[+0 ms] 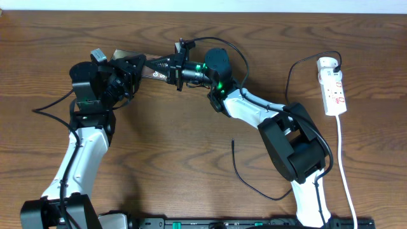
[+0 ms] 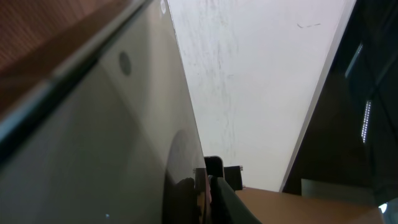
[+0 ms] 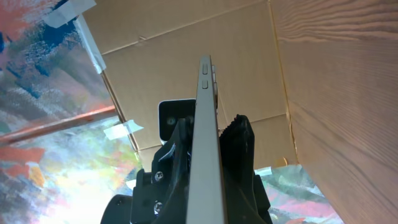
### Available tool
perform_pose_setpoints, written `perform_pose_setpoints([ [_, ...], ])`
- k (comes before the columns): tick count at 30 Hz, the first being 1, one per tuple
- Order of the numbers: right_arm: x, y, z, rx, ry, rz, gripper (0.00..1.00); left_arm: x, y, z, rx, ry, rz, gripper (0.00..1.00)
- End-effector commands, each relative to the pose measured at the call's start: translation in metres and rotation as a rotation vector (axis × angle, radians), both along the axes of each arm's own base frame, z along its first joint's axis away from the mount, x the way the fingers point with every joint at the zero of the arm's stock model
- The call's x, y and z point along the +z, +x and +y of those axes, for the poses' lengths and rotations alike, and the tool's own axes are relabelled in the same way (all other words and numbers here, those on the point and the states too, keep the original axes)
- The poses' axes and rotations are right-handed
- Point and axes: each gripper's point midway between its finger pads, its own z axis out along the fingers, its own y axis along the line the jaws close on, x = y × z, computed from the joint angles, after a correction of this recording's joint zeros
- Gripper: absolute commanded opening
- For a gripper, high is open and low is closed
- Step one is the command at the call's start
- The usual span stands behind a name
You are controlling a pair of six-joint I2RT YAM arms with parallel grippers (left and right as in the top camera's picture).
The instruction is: Plug charger to phone and switch on socket
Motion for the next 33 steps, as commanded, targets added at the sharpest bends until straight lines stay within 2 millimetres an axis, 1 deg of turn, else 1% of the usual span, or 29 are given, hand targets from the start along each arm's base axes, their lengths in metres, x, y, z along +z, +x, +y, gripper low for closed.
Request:
perform_pose_setpoints([
  [1,0.016,-0.02,0.005,0.092,0.011,-0.08,0.01,-0.007,0.004,0.015,0.096,-0.09,0.069,0.11],
  [6,0.013,-0.02,0.006,0.091,-0.002,-0.082,0.01,-0.007,0.004,0.015,0.096,-0.09,0.068,0.11],
  [7,0.013,-0.02,0.006,0.091,-0.002,-0.082,0.01,-0.007,0.004,0.015,0.096,-0.09,0.068,0.12],
  [9,0.013,-0.02,0.006,0.091,-0.002,-0.085,0.01,-0.007,0.004,0.015,0.096,-0.09,0.068,0.17],
  [14,0.013,-0.017,0.003,0.081,-0.002,-0.085,0.01,-0.006,0.004,0.014,0.088,-0.094,0.069,0.54],
  [16,0.013,-0.015,0.002,0.077,-0.002,-0.085,0.01,-0.006,0.003,0.013,0.081,-0.095,0.068,0.63],
  [22,0.013,-0.012,-0.001,0.07,-0.002,-0.085,0.02,-0.006,0.003,0.012,0.078,-0.096,0.069,0.63],
  [23,0.013,-0.011,-0.001,0.067,-0.002,-0.084,0.02,-0.006,0.003,0.012,0.078,-0.096,0.068,0.58],
  [25,0.013,-0.011,-0.001,0.066,-0.002,-0.084,0.02,-0.006,0.003,0.012,0.078,-0.097,0.069,0.43],
  [26,0.013,-0.011,-0.001,0.063,-0.002,-0.085,0.01,-0.006,0.003,0.012,0.079,-0.099,0.07,0.41],
  [31,0.013,-0.009,-0.002,0.054,-0.002,-0.086,0.02,-0.006,0.002,0.011,0.07,-0.103,0.07,0.4],
  [33,0.013,-0.007,-0.002,0.046,-0.001,-0.086,0.01,-0.005,0.002,0.01,0.065,-0.108,0.072,0.31],
])
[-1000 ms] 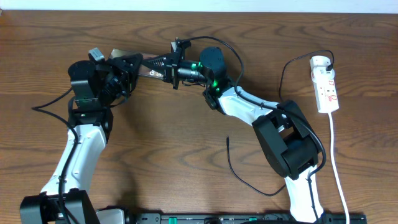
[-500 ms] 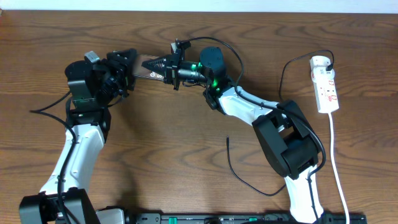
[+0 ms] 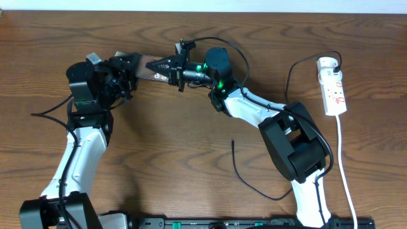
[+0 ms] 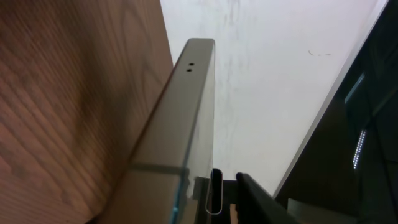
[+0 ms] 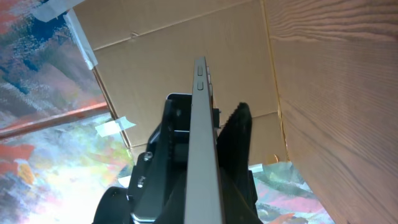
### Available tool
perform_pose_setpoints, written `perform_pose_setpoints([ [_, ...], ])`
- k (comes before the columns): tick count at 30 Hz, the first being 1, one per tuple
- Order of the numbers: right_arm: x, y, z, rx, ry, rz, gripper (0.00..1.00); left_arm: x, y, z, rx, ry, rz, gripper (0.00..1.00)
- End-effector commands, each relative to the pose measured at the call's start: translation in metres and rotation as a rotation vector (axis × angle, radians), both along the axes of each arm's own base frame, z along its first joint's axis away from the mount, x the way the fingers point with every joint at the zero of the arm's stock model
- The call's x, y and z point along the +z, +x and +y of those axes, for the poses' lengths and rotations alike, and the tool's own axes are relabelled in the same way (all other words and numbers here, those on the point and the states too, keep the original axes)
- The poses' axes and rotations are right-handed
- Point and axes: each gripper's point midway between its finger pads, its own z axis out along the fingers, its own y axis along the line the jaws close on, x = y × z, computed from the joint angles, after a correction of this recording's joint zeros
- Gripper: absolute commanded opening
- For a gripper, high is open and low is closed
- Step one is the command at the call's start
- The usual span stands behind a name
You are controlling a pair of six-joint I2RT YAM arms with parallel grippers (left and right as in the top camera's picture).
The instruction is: Plug charger to phone and switch on socket
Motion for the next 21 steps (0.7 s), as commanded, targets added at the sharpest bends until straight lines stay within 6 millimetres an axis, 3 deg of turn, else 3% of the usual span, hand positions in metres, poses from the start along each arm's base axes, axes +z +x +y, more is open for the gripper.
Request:
perform_pose_setpoints([
  [1,0.02,-0.006,0.0,0.024,0.026,-0.068,0.02,-0.001,0.0,-0.002,-0.011,-0.015,0.007,0.29],
  [21,0.012,0.01,0.0,-0.064,0.006,-0.003,0.02,-0.002,0.001,0.001,0.014,-0.019,0.014,0.27],
])
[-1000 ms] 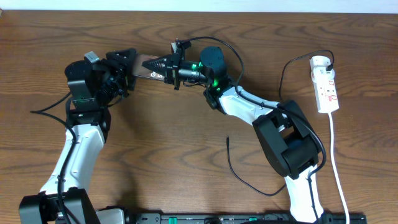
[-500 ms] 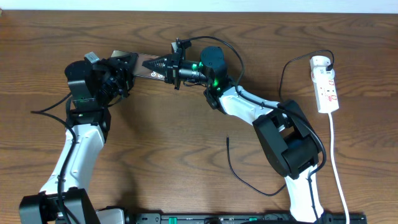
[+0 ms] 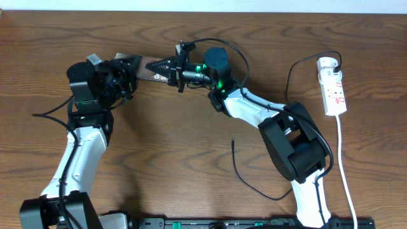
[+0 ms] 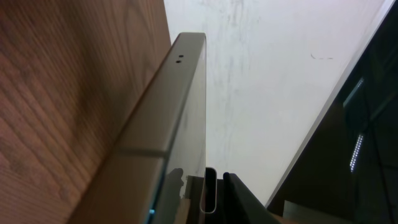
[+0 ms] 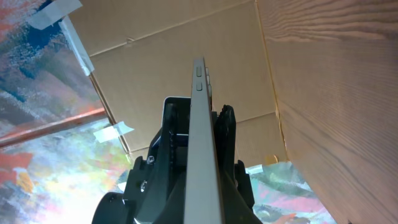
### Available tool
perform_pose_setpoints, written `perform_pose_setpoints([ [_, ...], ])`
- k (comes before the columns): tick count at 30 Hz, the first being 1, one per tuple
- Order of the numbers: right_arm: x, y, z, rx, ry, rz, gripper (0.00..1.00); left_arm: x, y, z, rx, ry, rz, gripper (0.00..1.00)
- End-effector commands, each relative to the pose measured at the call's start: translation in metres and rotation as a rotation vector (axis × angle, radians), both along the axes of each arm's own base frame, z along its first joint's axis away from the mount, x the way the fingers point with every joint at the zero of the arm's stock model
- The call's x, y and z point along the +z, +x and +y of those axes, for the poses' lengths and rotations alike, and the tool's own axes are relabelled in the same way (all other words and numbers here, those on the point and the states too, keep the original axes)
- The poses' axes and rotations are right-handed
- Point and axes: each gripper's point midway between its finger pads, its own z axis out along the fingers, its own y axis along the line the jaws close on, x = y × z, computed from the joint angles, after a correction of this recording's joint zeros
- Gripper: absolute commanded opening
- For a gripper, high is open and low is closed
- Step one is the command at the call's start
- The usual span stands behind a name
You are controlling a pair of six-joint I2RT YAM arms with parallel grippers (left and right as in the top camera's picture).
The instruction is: Plug charger to phone and switch on socket
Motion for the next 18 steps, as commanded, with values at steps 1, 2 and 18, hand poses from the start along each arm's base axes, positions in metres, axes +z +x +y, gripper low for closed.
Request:
perform_pose_setpoints([
  [1,0.0186,0.008,-0.0008,-0.054,0.024,-0.033,0.02,-0.0007,0.0011,0.0014,0.006,0.003,-0.002,0.27],
  [2,0.0187,0.0096,-0.0011,-0.063,0.024,-0.032,0.02,-0.0007,0.0011,0.0014,0.006,0.003,-0.002,0.27],
  [18,0.0182,0.0114,-0.0016,-0.073,0.023,-0.03,0.02,-0.0007,0.0011,0.0016,0.006,0.004,-0.002,0.08],
])
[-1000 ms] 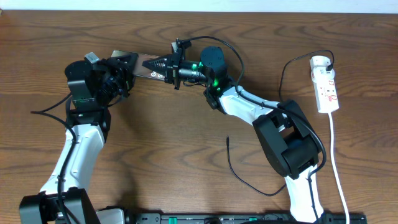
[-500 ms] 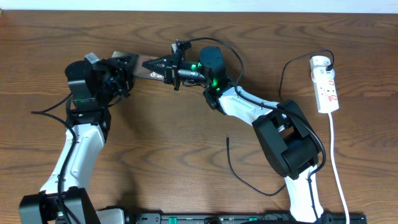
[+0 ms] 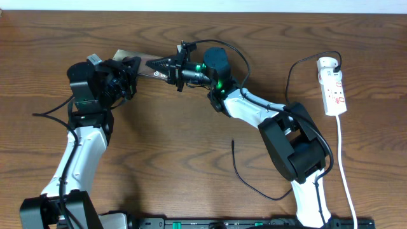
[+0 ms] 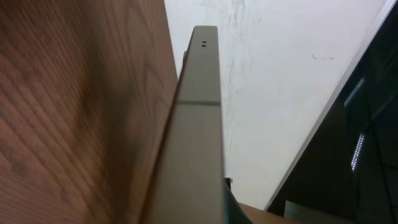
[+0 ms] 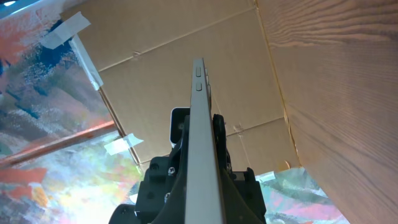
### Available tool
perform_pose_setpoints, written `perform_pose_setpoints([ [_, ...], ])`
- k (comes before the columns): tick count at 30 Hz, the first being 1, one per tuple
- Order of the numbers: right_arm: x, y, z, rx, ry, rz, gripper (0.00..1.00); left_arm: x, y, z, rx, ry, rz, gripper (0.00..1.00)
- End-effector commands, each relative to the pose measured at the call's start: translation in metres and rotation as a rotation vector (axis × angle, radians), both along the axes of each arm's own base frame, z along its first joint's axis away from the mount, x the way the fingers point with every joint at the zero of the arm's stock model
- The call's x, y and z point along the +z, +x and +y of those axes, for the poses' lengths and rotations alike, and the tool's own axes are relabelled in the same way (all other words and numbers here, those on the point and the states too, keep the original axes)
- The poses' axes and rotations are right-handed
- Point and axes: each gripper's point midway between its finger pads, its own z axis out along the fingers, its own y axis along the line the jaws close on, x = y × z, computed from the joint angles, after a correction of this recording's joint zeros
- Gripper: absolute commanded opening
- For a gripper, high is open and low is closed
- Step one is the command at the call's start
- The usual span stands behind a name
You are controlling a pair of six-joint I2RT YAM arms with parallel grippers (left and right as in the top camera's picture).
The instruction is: Plug charger to phone and switch on socket
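The phone (image 3: 145, 63) is held low over the table's far side between both grippers. It shows edge-on in the left wrist view as a grey slab (image 4: 199, 118), and in the right wrist view as a thin edge with side buttons (image 5: 199, 93). My left gripper (image 3: 128, 67) is at the phone's left end. One dark finger (image 4: 231, 202) presses the phone's side; the other is hidden. My right gripper (image 3: 166, 67) is shut on the right end, its fingers (image 5: 219, 140) tight on both faces. The charger cable's loose end (image 3: 233, 142) lies mid-table. The white socket strip (image 3: 334, 88) is far right.
The black cable (image 3: 280, 196) loops across the table's near right, under my right arm, and runs up to a plug (image 3: 331, 62) in the strip. The strip's white lead (image 3: 344, 165) runs toward the front edge. Bare wood lies to the left and in front.
My right gripper's fingers have shut tight on the phone. In the left wrist view the phone's edge has shifted right to the middle, now covering most of the fingers there.
At first both grippers were on the phone, my right one loosely. Then my left gripper stood a little further left and the right fingers gaped wider. They then narrowed, and now both grippers grip the phone's ends.
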Motion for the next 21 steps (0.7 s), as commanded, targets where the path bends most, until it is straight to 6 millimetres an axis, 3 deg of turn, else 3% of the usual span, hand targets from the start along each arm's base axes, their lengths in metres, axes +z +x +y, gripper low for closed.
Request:
perform_pose_setpoints([
  [1,0.0183,0.0031,-0.0005,-0.026,0.011,-0.087,0.01,0.0009,0.0003,0.0012,0.006,0.001,-0.003,0.07],
  [13,0.0182,0.0003,0.0001,-0.01,0.011,-0.088,0.02,0.0008,0.0004,0.0015,0.007,0.001,-0.003,0.08],
  [21,0.0182,0.0003,-0.0001,-0.009,0.011,-0.089,0.12,0.0006,0.0008,0.0026,0.013,0.004,-0.003,0.08],
])
